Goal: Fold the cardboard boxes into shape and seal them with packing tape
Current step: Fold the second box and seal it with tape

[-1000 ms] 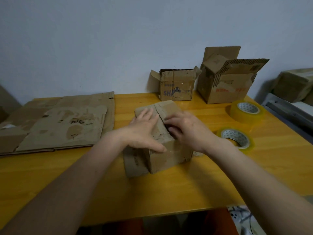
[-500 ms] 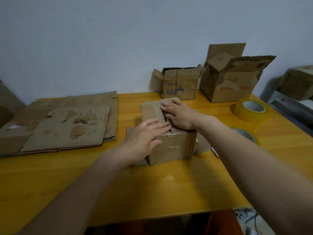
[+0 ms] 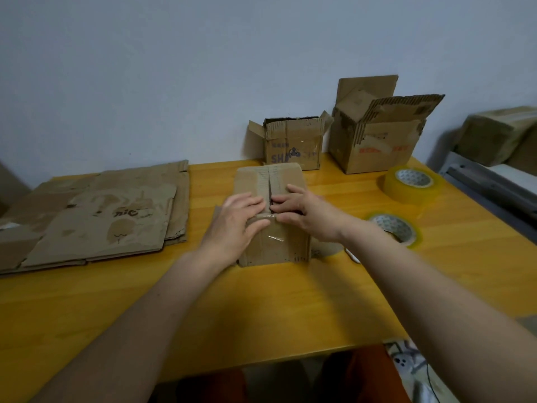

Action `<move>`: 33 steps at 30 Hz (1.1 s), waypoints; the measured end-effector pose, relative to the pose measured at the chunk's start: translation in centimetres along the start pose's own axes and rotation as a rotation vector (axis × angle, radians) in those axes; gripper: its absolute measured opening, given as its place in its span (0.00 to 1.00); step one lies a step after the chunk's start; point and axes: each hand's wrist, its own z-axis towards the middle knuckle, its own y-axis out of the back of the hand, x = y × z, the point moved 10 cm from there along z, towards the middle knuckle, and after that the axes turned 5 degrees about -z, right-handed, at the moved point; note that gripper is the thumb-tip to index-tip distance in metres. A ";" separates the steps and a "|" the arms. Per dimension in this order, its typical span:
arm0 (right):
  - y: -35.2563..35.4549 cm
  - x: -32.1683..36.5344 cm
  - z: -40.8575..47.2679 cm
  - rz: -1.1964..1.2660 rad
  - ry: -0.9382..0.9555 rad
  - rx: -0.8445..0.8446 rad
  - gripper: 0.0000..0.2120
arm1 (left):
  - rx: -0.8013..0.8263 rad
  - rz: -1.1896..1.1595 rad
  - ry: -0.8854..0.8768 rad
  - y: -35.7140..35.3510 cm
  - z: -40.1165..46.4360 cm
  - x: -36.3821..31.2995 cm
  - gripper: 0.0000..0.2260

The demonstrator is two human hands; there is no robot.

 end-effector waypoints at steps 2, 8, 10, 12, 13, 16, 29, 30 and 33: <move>0.6 -0.3 -0.6 0.008 0.006 -0.063 0.22 | -0.057 0.206 0.008 0.1 -0.1 -0.6 0.23; 5.6 -7.3 -4.9 0.003 -0.274 -0.379 0.18 | -0.139 0.361 -0.180 -2.9 -0.7 -6.7 0.29; 5.4 -10.7 -6.6 -0.086 -0.421 -0.301 0.18 | -0.101 0.320 -0.139 -3.6 0.1 -6.1 0.29; 4.5 -13.6 -8.4 -0.172 -0.530 -0.191 0.19 | -0.086 0.317 -0.140 -3.9 0.6 -5.5 0.30; 4.1 -14.7 -9.3 -0.226 -0.560 -0.143 0.19 | -0.102 0.348 -0.155 -4.1 0.7 -5.3 0.32; 2.5 -16.6 -10.6 -0.420 -0.560 0.006 0.20 | -0.094 0.559 -0.162 -5.7 0.2 -4.5 0.42; 5.1 -14.6 -11.4 -0.326 -0.428 -0.155 0.18 | -0.136 -0.038 -0.050 -5.3 0.5 -7.1 0.37; 5.5 -13.6 -11.1 -0.286 -0.389 -0.179 0.17 | -0.141 -0.126 -0.055 -4.9 1.1 -8.0 0.36; 6.5 -10.4 -10.5 -0.153 -0.257 -0.205 0.12 | -0.023 -0.359 0.083 -5.2 3.4 -8.7 0.34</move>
